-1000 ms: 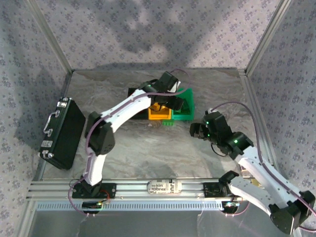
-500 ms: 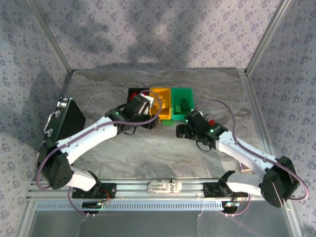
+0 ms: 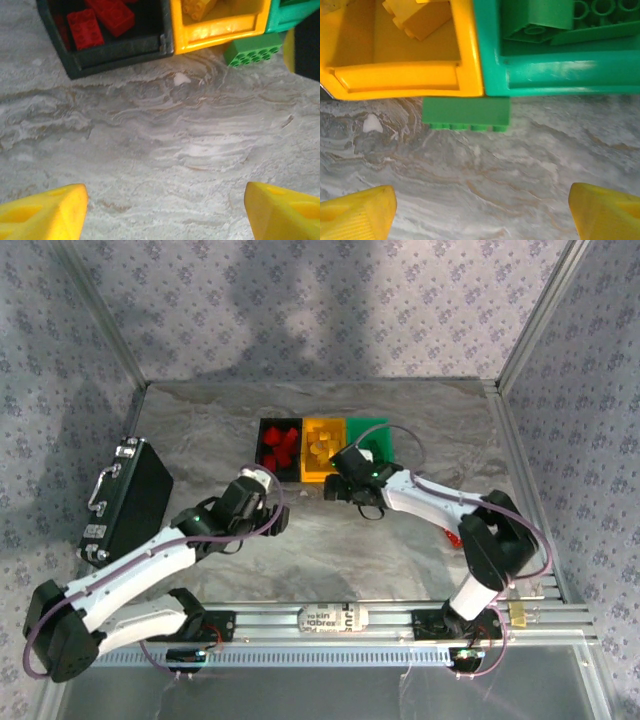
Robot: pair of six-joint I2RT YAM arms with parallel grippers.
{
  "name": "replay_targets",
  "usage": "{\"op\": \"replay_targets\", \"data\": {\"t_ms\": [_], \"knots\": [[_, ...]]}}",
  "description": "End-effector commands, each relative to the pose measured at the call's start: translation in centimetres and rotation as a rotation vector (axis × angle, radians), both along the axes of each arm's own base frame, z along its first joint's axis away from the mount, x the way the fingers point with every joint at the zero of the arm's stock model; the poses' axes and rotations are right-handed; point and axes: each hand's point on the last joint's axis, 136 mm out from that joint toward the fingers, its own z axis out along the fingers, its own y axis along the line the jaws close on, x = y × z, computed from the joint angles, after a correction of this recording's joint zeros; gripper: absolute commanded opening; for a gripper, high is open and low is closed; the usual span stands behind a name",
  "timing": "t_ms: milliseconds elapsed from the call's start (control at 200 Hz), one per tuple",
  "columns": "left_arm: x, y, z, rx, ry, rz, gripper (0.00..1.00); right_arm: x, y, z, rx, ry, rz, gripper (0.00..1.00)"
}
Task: Sort the legos into containers by color
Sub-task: Pick up the lego from the center of the table.
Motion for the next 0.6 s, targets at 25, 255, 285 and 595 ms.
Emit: {"op": "replay_targets", "data": {"t_ms": [25, 255, 285, 595], "knots": [[-1.0, 1.8, -0.6, -0.031, 0.004, 0.066, 0.82, 1.5, 0.9, 0.0, -0.059, -0.008, -0.057, 0.91], [-2.6, 3.3, -1.4, -0.067, 0.013, 0.096, 0.82, 2.6, 1.4, -2.5, -0.147, 0.036, -0.085, 0.9], [-2.7, 3.4, -1.4, -0.071, 0.011, 0.1, 0.82, 2.6, 1.2, -2.7, -0.165, 0.042, -0.092, 0.89], [-2.9, 3.5, -1.6, -0.088, 0.009, 0.105, 0.82, 2.8, 0.5, -4.2, -0.235, 0.061, -0.116, 0.83]]}}
